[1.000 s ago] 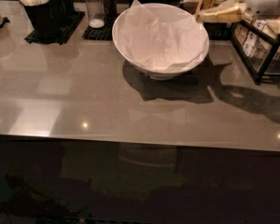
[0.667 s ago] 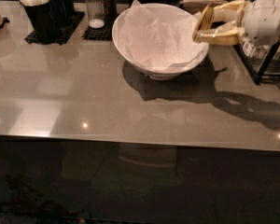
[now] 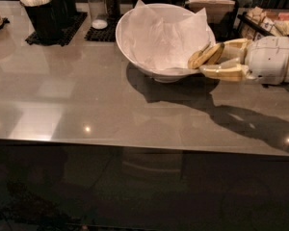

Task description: Pick banana from white bowl

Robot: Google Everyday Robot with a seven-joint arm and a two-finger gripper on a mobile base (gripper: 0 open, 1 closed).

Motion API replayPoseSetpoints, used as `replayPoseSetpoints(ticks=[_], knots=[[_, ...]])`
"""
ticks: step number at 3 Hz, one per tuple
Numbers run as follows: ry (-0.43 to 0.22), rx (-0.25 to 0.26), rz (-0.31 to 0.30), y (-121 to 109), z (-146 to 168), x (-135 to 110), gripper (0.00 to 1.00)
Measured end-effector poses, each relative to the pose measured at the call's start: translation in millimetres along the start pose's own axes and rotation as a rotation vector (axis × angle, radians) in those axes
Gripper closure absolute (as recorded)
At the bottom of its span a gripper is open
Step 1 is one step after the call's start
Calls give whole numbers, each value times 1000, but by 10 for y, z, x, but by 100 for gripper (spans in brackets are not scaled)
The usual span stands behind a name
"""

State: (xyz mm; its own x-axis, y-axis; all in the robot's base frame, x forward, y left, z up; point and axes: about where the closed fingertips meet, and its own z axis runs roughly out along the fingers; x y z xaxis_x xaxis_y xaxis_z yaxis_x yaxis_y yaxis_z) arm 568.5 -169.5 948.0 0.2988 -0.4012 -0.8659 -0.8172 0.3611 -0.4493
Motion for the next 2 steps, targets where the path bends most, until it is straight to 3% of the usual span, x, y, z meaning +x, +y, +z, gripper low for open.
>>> replayPoseSetpoints(ticks=[2], knots=[[-13, -22, 2, 39, 55, -77, 100]])
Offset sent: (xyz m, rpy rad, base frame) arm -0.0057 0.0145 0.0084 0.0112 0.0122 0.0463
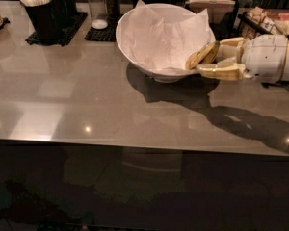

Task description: Pick banana from white bowl

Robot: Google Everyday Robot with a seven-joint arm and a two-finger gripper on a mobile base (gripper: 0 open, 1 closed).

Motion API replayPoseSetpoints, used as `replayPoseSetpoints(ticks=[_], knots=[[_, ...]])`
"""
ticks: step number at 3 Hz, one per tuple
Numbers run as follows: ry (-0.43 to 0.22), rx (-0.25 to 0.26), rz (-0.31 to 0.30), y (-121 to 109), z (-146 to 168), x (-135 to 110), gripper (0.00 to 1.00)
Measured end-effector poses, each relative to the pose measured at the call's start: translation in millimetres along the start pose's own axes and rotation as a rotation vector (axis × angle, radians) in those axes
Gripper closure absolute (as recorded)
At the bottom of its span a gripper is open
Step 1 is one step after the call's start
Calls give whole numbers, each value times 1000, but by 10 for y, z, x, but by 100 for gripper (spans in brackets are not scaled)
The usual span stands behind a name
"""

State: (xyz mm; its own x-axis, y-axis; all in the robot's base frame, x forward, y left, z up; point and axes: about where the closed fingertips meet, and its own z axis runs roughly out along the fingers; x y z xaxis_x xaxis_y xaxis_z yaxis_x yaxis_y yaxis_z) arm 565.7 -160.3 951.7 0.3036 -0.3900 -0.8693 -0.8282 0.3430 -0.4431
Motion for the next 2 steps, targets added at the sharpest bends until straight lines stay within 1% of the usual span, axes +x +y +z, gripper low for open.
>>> replayPoseSetpoints(ticks=[1, 2], knots=[[-34, 51, -20, 175, -55, -311, 100], [-47, 139, -50, 591, -104, -692, 100]])
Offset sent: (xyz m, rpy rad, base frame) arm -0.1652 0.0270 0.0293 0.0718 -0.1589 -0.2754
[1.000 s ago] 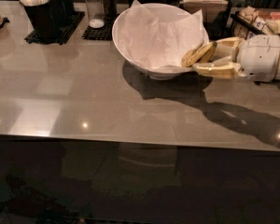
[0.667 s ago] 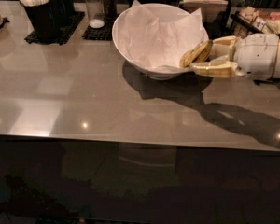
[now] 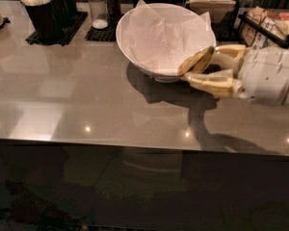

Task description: Pick banana from white bowl

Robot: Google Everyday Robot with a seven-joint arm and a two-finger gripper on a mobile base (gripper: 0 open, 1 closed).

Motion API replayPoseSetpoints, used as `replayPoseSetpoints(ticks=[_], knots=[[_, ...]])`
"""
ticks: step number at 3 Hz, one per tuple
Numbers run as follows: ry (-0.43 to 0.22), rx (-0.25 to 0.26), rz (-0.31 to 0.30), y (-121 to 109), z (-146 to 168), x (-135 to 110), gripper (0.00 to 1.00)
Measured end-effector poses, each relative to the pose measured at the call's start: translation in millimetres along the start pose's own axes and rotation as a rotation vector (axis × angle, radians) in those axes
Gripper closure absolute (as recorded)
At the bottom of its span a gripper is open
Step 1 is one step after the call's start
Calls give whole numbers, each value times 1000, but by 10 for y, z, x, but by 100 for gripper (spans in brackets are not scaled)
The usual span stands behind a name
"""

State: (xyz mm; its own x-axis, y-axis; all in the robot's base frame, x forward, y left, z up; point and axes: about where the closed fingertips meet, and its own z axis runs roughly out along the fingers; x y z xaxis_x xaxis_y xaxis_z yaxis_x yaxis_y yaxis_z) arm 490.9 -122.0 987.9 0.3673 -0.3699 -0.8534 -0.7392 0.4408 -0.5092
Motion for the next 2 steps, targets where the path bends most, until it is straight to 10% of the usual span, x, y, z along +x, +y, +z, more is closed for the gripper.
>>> replayPoseSetpoints(ticks=[2], knots=[[17, 140, 0, 698, -266, -330, 100]])
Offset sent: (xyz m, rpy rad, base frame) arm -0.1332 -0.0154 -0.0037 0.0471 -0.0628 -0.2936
